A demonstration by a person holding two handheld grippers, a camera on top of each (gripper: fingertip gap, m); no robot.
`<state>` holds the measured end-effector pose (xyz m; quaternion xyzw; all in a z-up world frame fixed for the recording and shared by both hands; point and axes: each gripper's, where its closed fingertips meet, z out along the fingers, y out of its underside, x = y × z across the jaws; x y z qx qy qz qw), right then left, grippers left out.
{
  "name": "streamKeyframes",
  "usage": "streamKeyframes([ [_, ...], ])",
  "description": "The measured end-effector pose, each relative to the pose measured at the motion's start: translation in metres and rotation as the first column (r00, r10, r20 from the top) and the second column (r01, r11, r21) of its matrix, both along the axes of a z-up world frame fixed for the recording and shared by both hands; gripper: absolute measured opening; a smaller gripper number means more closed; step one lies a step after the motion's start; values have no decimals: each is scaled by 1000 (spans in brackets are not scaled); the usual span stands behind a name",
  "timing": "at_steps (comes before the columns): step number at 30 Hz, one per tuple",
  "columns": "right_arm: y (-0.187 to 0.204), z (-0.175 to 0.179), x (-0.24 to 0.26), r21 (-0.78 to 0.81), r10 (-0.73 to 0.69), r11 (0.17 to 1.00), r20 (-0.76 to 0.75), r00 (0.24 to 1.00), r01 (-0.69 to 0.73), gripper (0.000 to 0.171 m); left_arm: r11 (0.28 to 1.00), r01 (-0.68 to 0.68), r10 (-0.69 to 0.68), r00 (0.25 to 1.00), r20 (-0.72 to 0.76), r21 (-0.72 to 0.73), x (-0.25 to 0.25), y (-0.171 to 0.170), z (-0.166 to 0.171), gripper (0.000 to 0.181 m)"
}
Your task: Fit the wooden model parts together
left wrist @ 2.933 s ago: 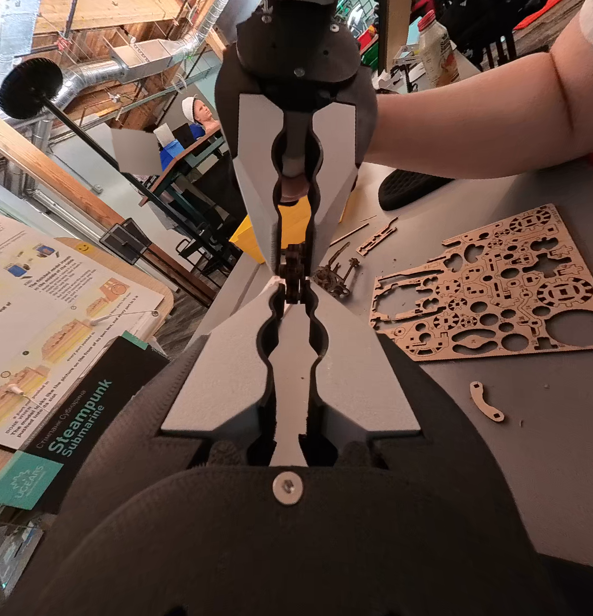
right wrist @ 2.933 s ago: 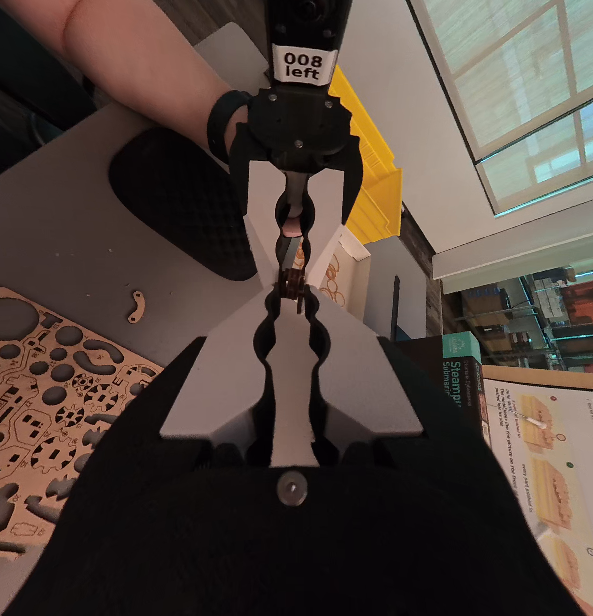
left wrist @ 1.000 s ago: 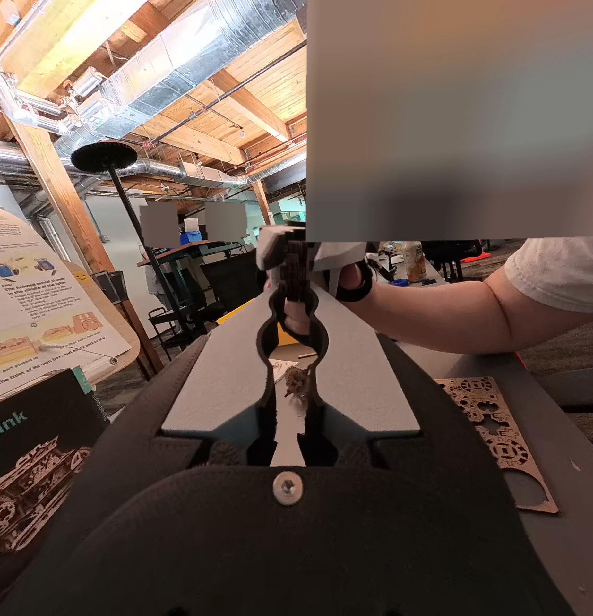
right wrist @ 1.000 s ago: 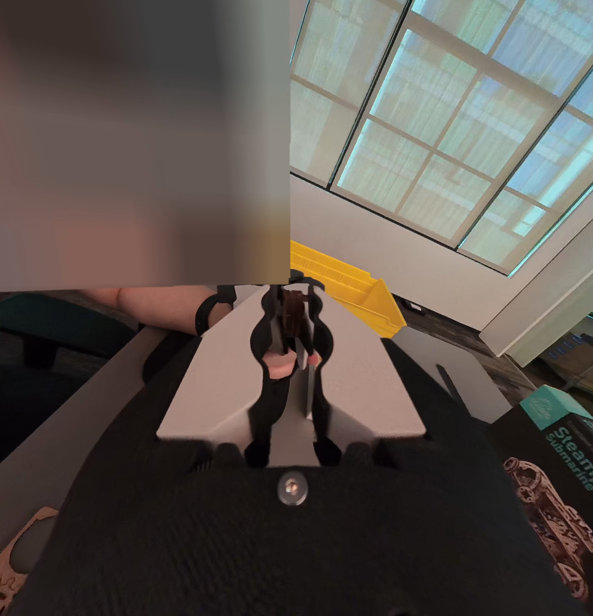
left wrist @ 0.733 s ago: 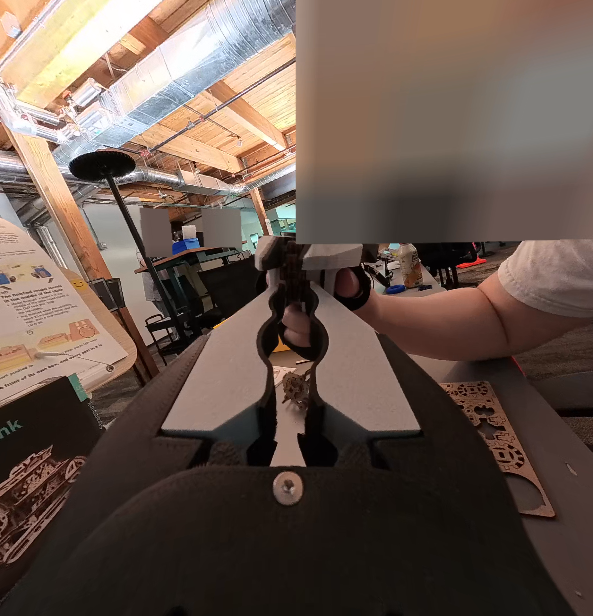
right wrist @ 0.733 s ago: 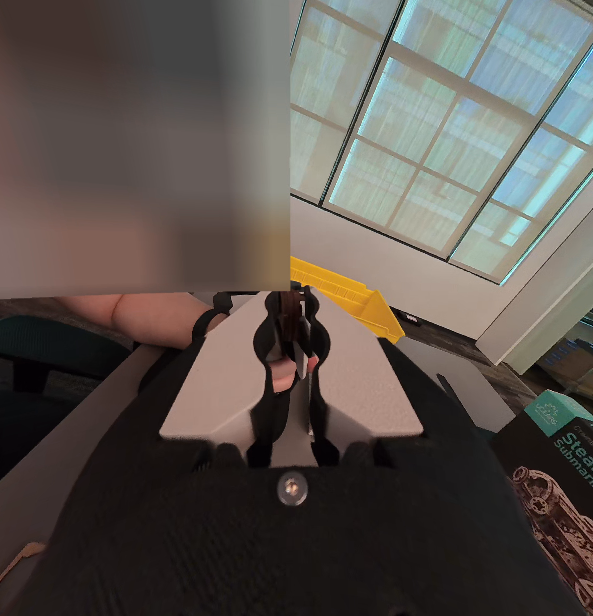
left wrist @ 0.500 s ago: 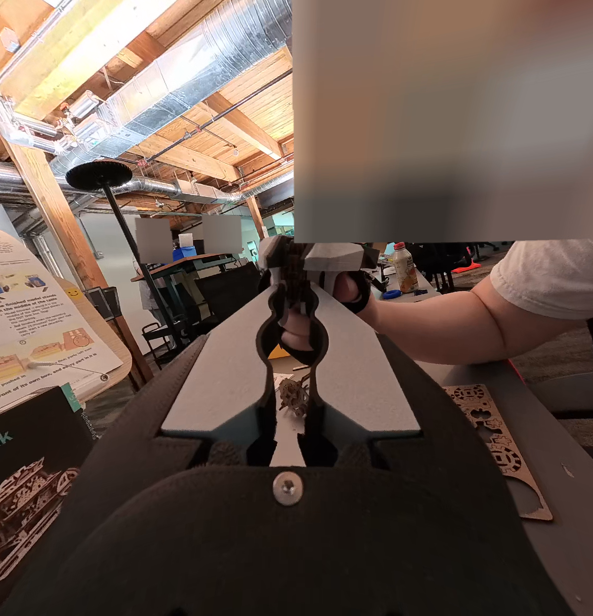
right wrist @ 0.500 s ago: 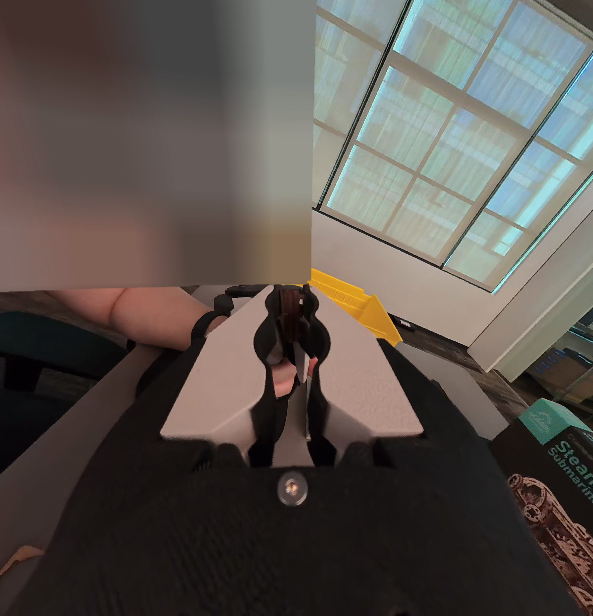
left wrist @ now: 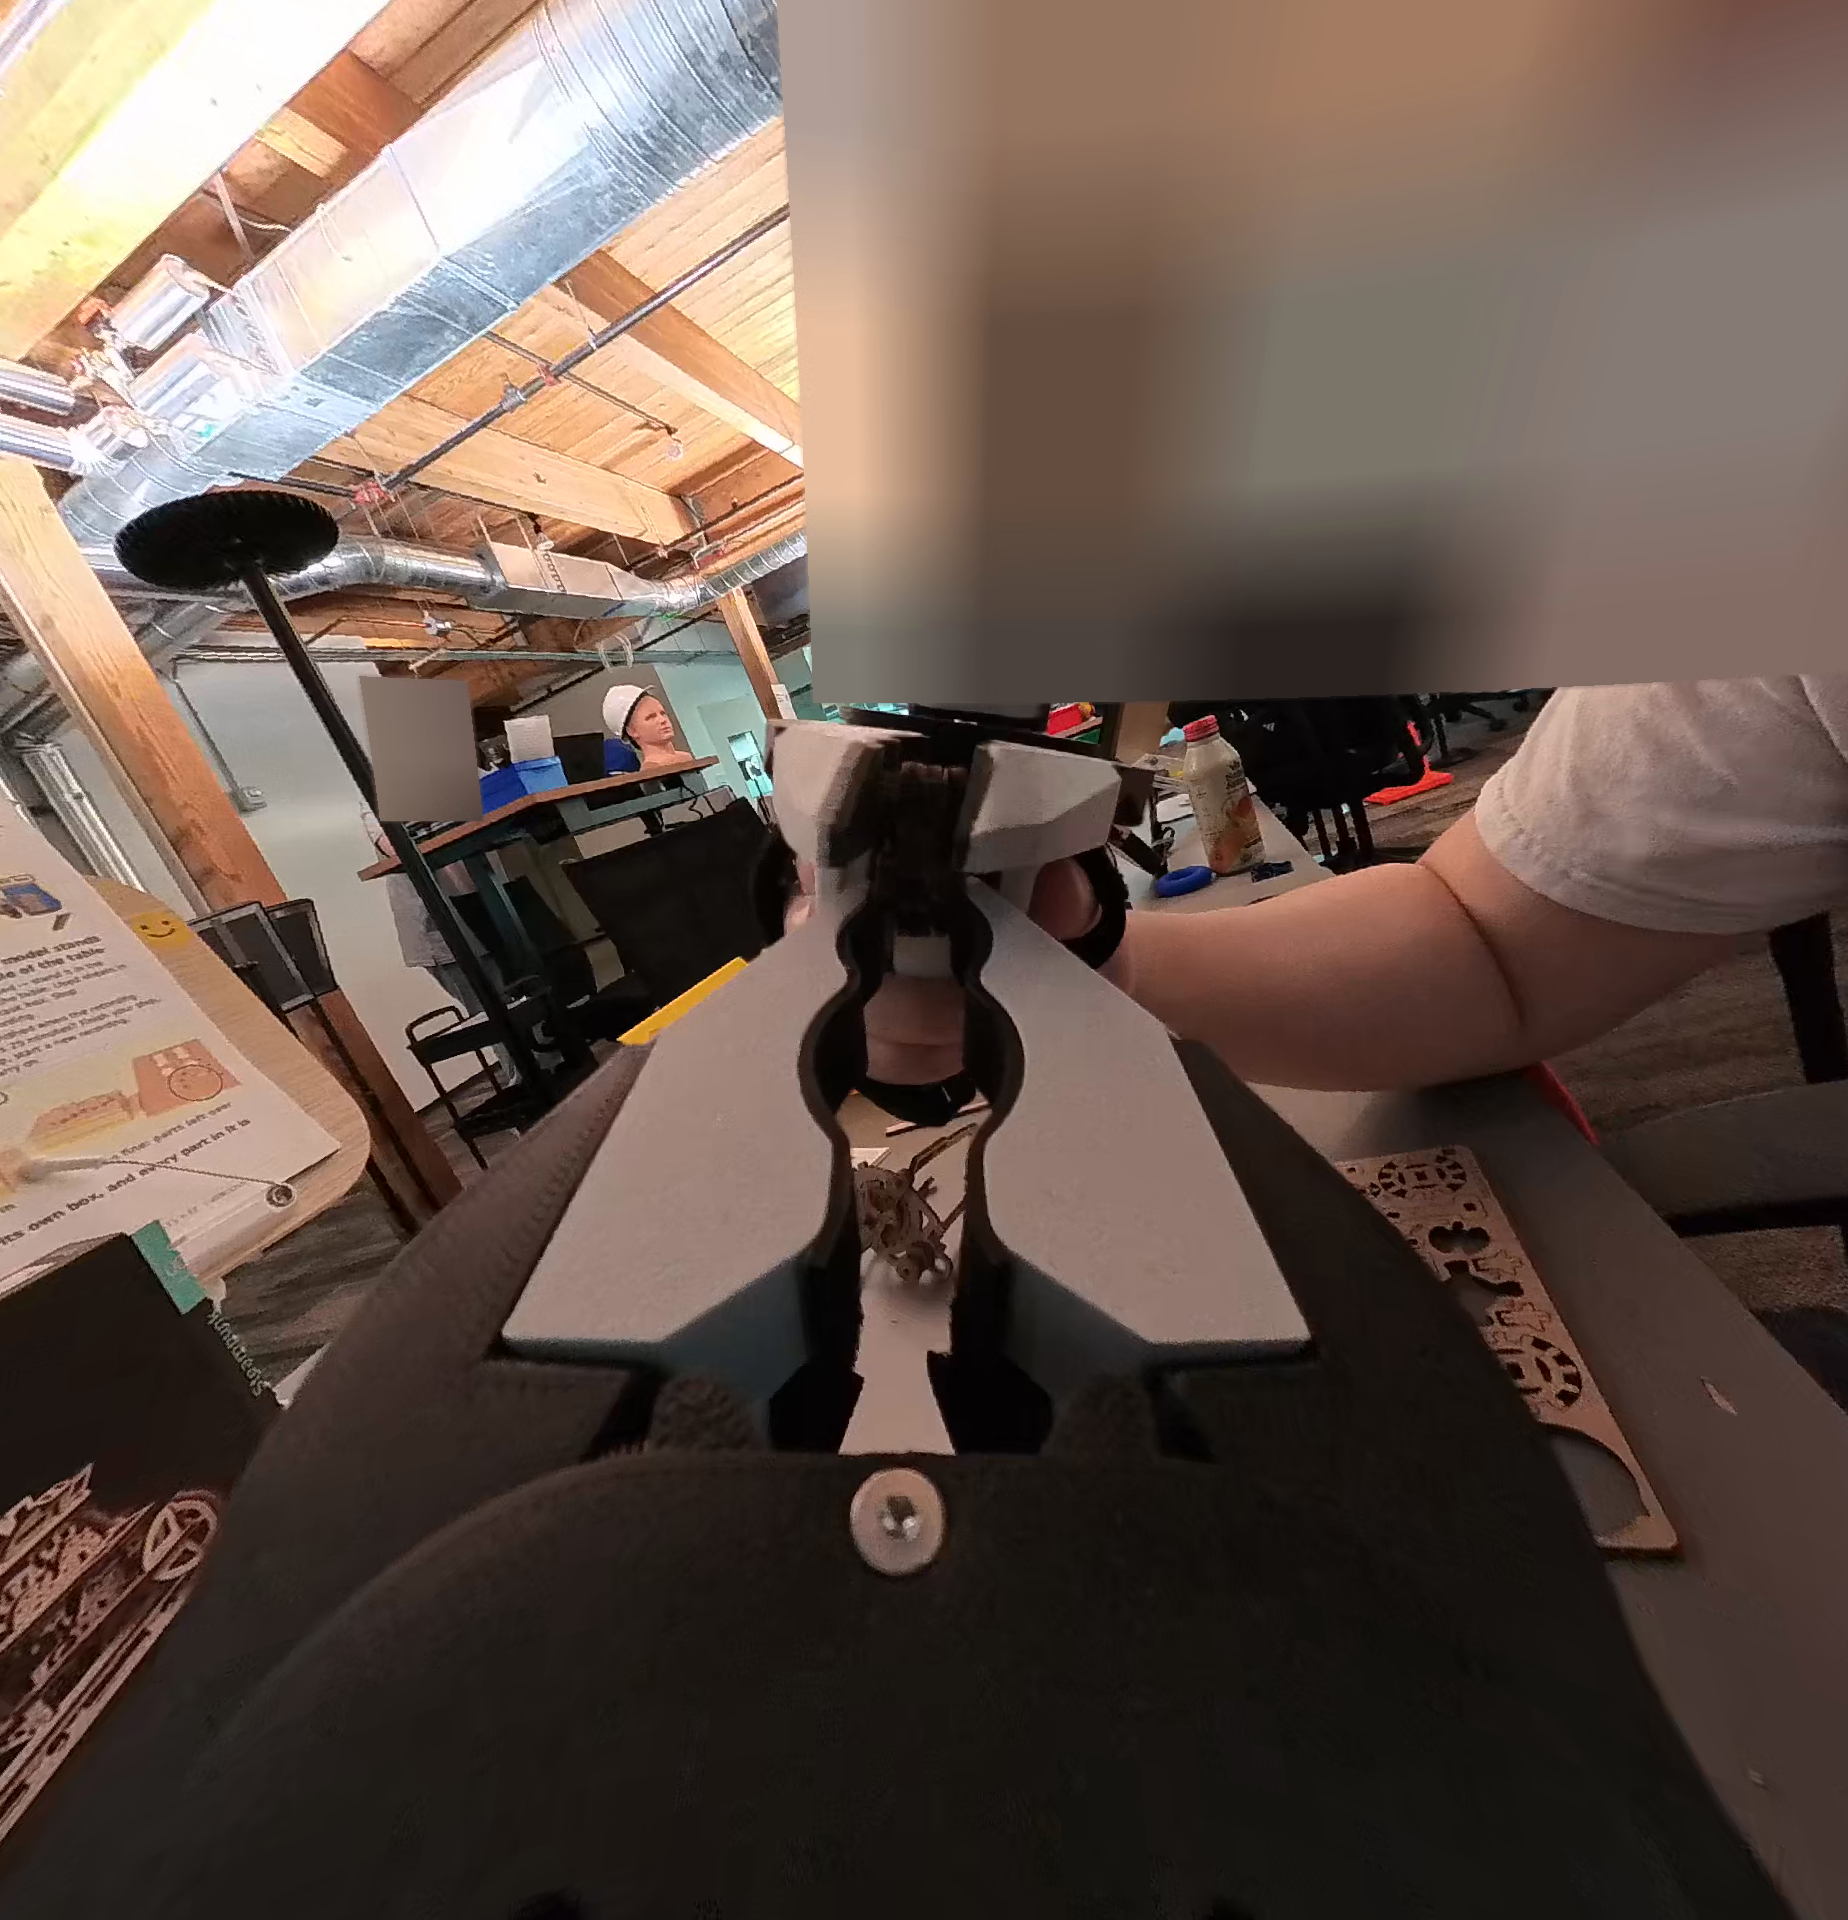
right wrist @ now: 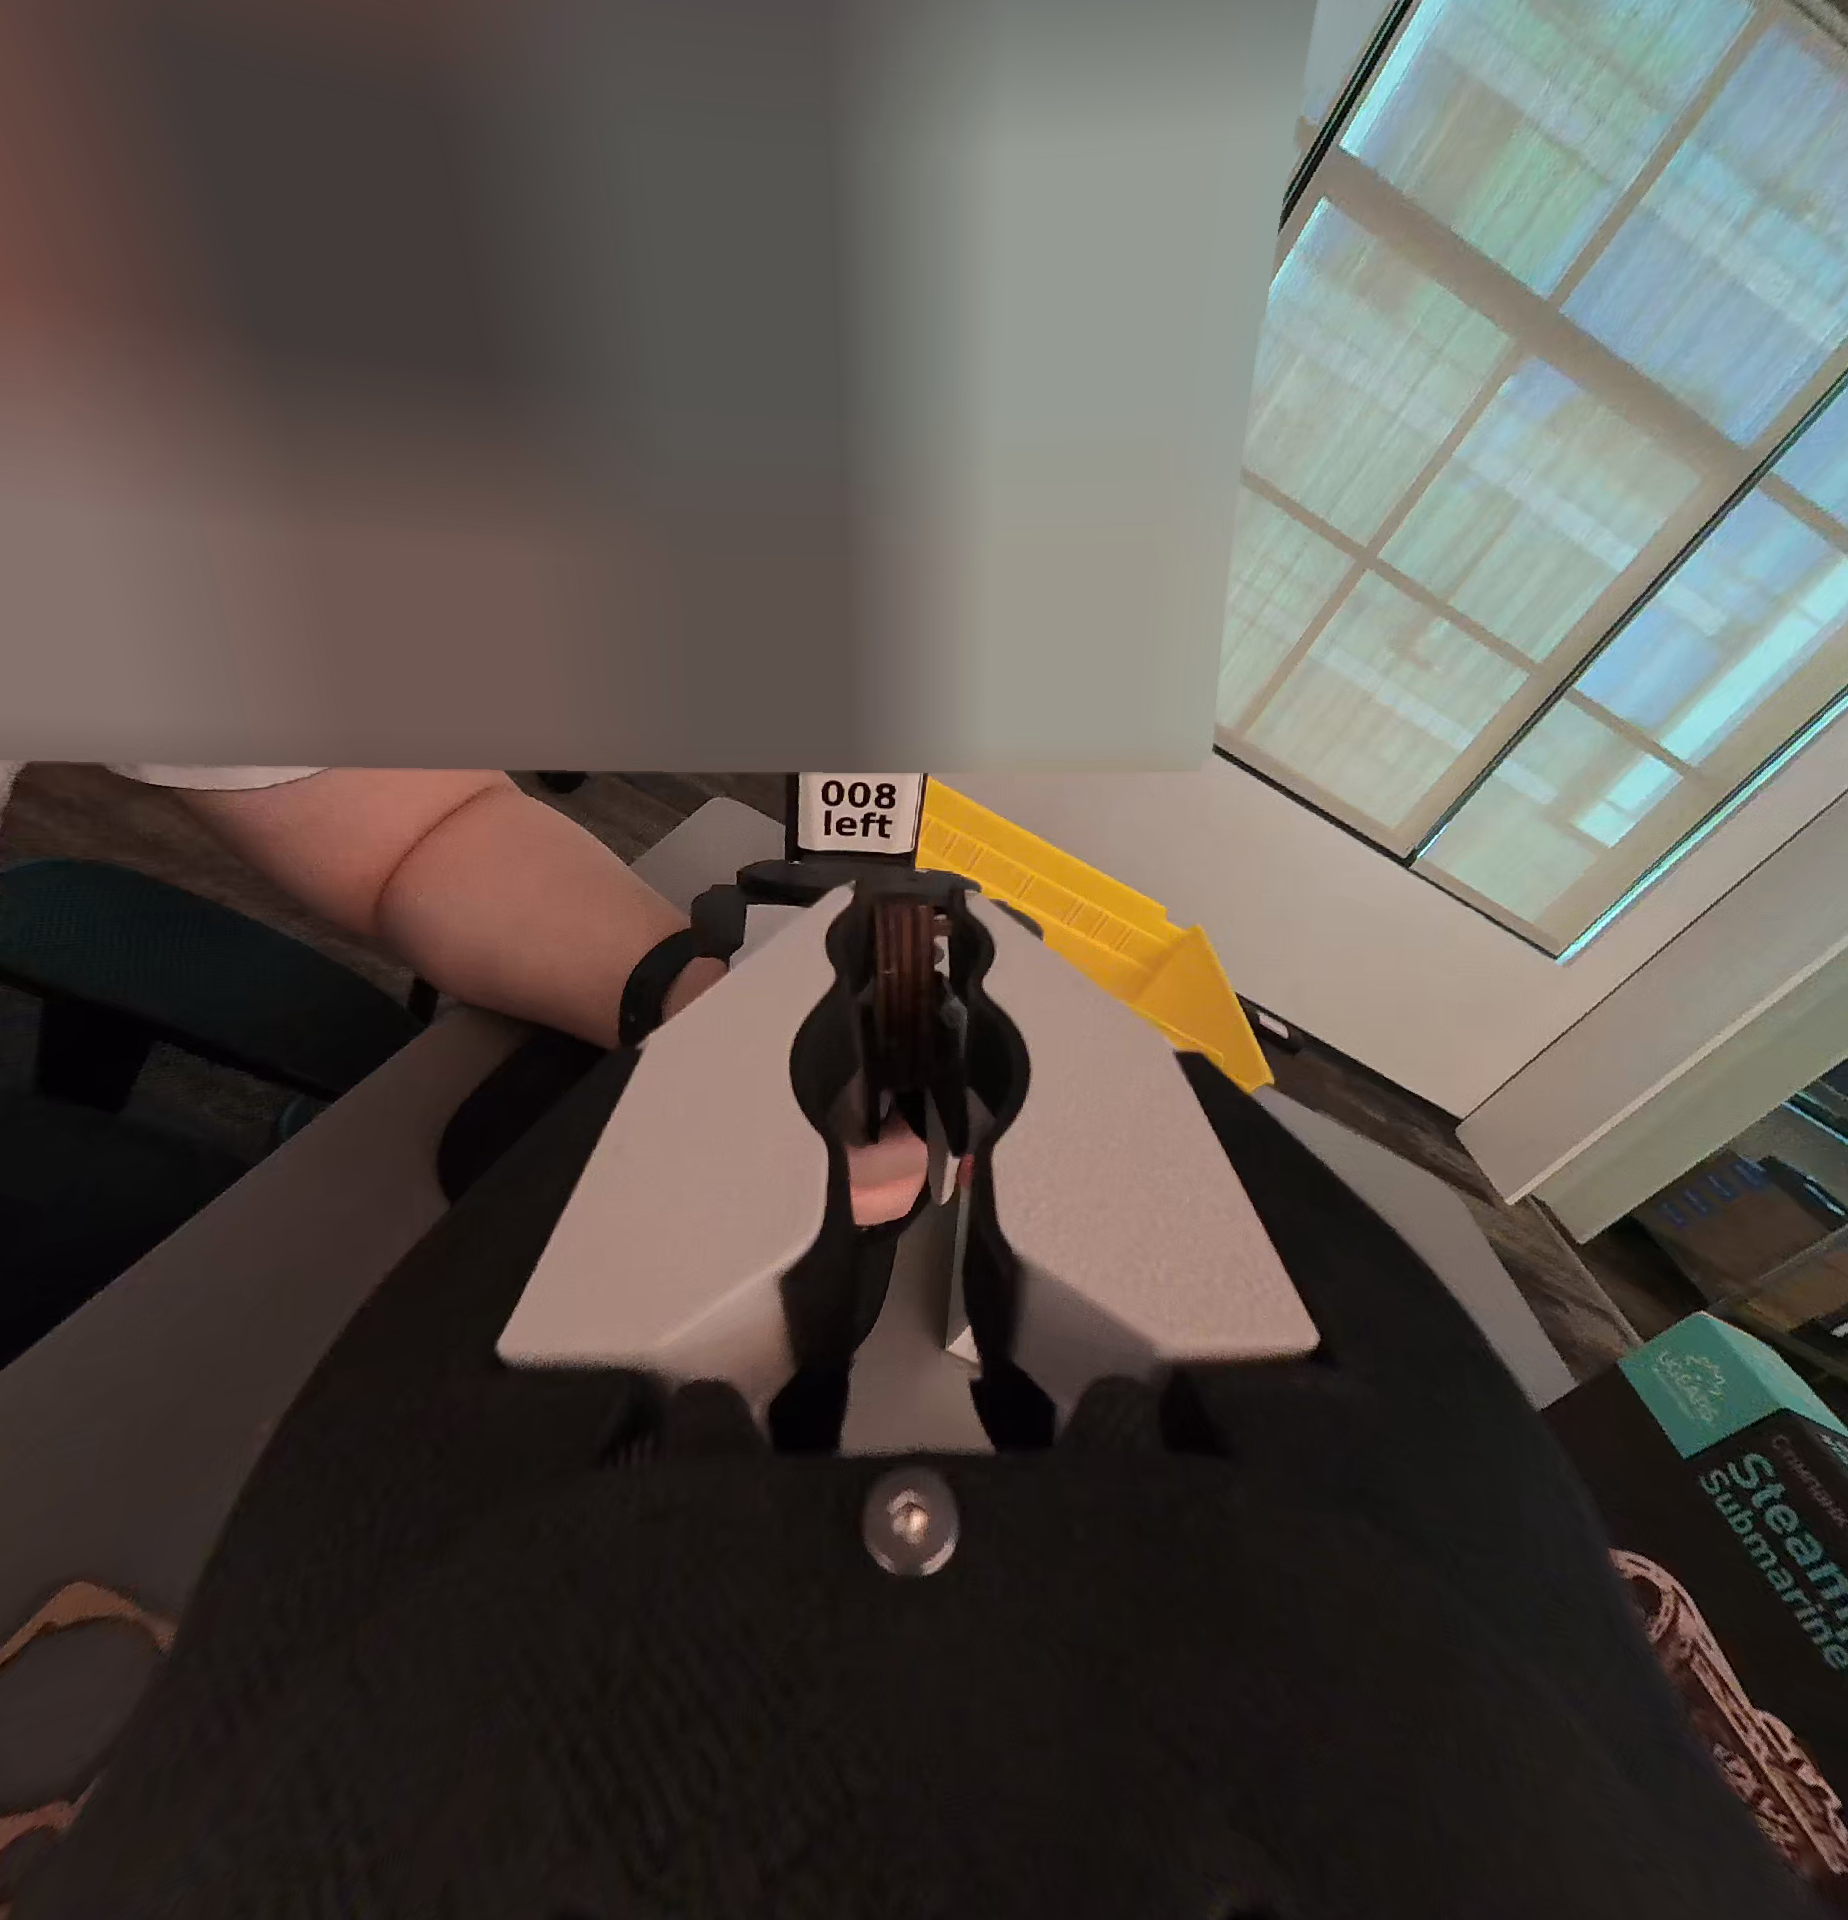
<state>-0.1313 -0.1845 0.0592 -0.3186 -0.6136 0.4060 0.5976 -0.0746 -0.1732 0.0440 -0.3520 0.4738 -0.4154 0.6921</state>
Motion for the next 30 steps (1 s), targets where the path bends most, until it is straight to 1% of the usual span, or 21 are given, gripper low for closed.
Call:
streamKeyframes([
  [2,1,1,1,6,-1,1000,-4,1000,1,13,1000,4,-4,1000,2,-6,0,0,0,10],
  [6,2,3,2,65,-38,997,-29,999,40,13,1000,7,-7,1000,0,-8,-1,0,1,10],
  [10,0,1,3,83,-27,996,2,1000,27,13,1000,-8,9,1000,-23,16,1,0,-1,10],
  [13,2,-2,3,101,-38,994,22,999,36,13,997,-50,53,997,-50,56,0,3,-3,10],
  [16,5,-4,4,177,-90,981,27,996,84,14,990,-101,110,990,-88,95,0,7,-6,10],
  [20,11,-4,5,219,-149,966,44,988,136,15,988,-130,138,986,-94,89,0,12,-6,10],
  [24,22,-2,7,252,-224,945,37,974,208,18,961,-238,252,964,-90,143,-3,23,-6,10],
  [26,27,-2,9,292,-268,925,44,962,244,19,933,-307,327,941,-87,188,-6,30,-6,10],
  [30,31,-3,14,369,-326,889,92,941,272,16,875,-411,442,894,-74,256,-10,40,-5,9],
])
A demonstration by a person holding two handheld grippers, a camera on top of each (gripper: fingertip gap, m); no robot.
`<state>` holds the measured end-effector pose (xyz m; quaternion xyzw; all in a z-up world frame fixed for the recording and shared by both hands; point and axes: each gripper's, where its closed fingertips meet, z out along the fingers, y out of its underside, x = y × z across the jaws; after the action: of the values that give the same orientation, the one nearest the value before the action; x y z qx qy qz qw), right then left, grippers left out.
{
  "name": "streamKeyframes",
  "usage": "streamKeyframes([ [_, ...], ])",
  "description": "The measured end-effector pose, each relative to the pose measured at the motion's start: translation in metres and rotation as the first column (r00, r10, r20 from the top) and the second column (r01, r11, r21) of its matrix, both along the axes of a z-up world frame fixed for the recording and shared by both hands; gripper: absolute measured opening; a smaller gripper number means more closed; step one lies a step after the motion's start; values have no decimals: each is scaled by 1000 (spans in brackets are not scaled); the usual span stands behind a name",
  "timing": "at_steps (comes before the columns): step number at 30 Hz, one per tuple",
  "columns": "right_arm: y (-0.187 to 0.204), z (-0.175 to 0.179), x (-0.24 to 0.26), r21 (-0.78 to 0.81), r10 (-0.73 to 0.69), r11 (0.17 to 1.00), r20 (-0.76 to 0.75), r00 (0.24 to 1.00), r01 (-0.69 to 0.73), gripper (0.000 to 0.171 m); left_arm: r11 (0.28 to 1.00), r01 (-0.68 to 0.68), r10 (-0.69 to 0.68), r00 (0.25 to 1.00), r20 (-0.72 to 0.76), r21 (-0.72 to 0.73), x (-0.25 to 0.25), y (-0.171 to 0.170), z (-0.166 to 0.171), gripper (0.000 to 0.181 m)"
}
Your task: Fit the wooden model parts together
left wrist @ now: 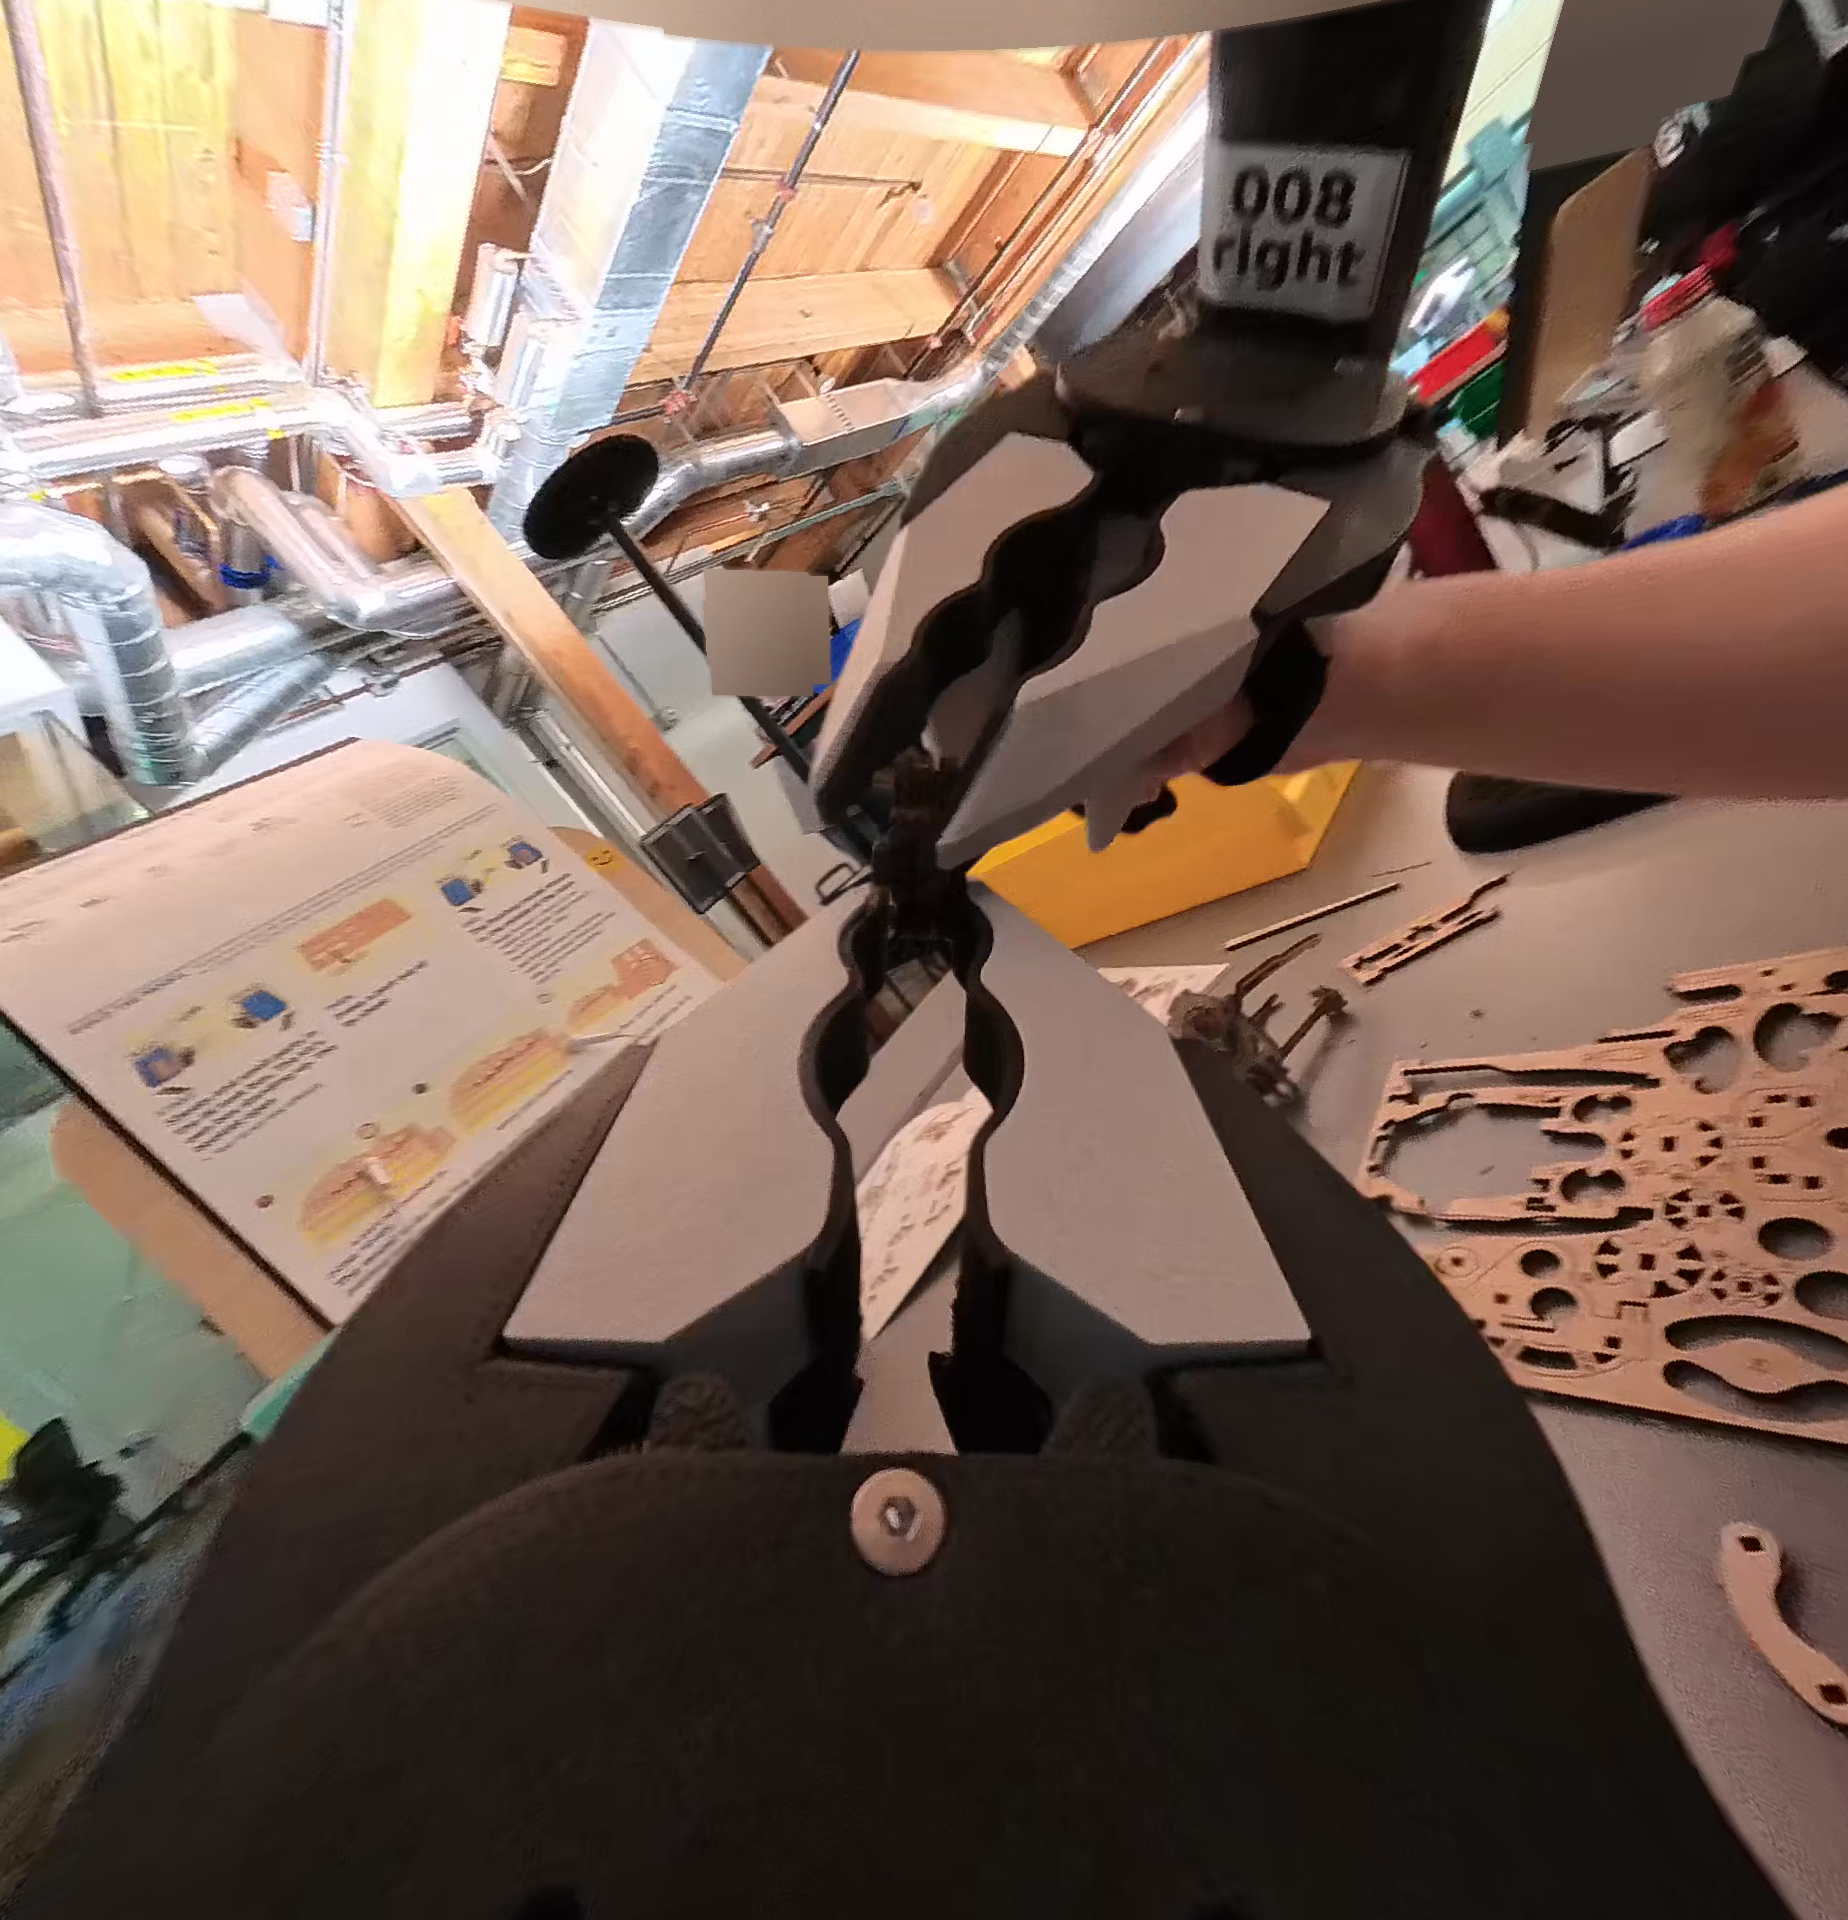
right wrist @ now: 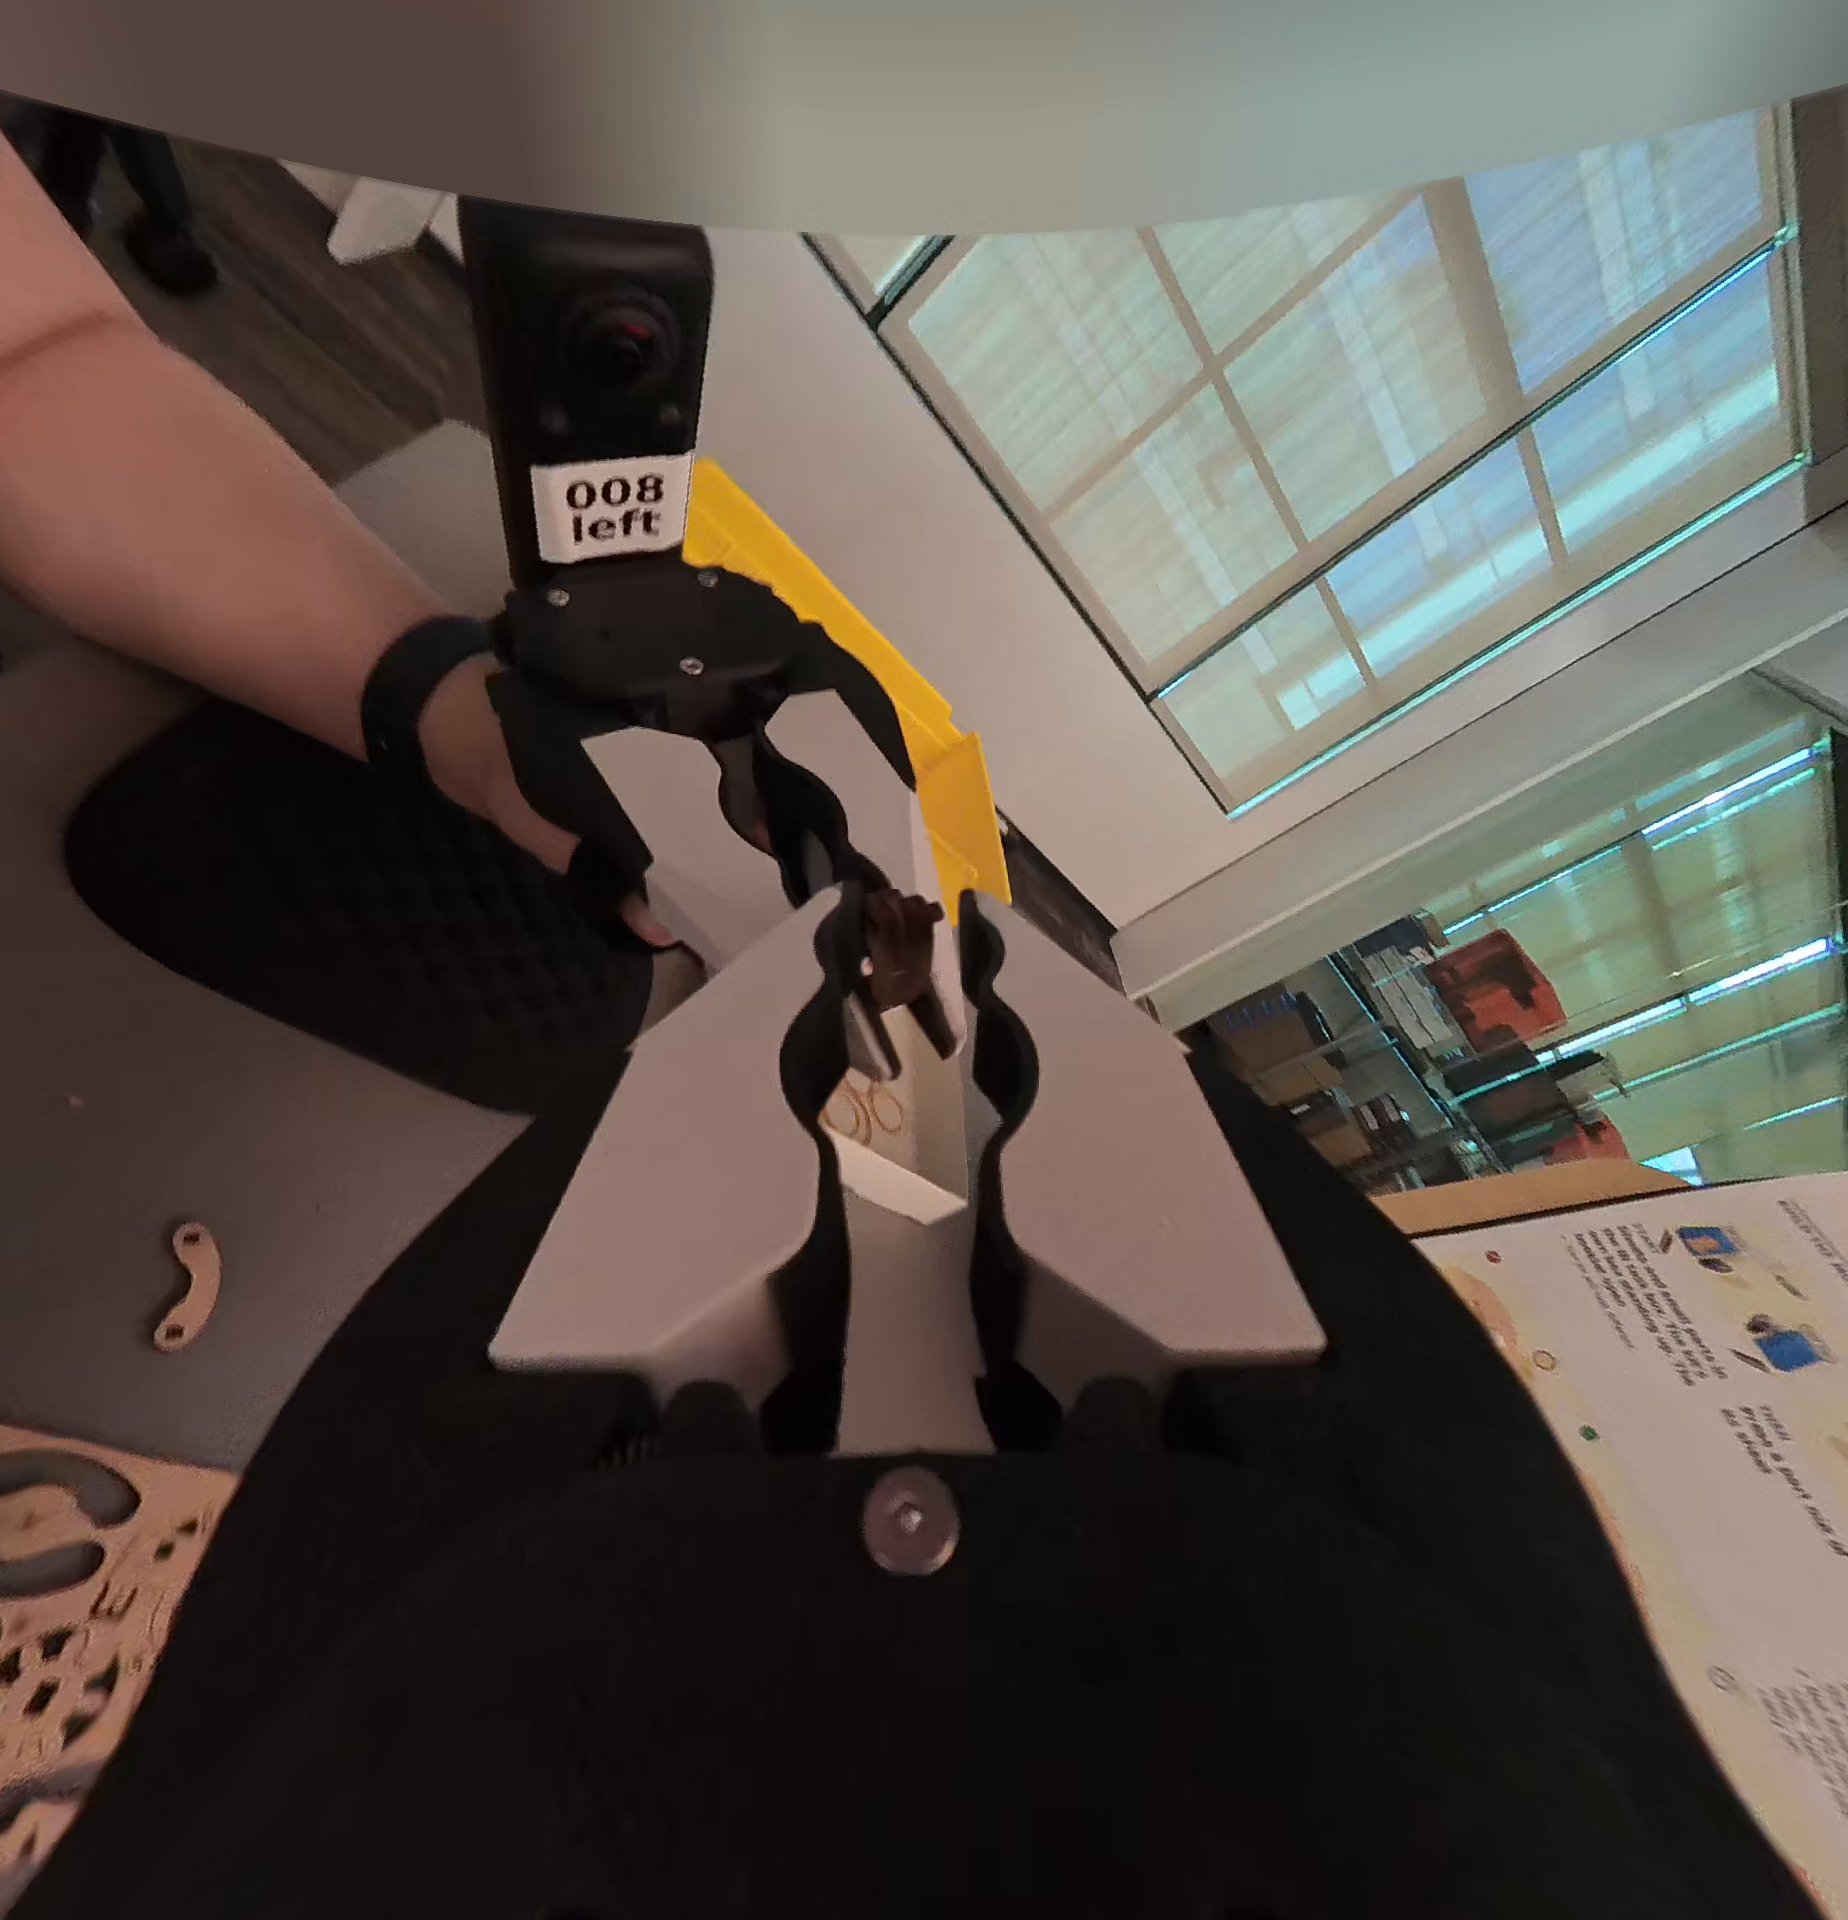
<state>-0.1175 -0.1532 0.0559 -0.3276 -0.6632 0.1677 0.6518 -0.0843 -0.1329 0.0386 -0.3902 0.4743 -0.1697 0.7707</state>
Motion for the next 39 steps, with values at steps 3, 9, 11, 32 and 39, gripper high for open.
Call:
streamKeyframes([
  [3,2,-5,4,16,-36,999,88,995,35,13,1000,-24,24,999,-25,3,1,4,-4,9],
  [9,3,-14,10,10,-77,997,204,976,76,13,1000,-2,1,998,-69,-19,6,3,-12,10],
  [11,3,-17,11,-3,-85,996,230,969,88,12,1000,0,-2,997,-81,-25,7,4,-14,10],
  [32,3,0,22,-470,171,870,8,985,-147,17,881,338,-294,939,177,-332,10,-16,0,10],
  [39,4,-5,19,-644,242,733,-56,969,-220,16,773,435,-353,900,257,-462,12,-17,0,10],
])
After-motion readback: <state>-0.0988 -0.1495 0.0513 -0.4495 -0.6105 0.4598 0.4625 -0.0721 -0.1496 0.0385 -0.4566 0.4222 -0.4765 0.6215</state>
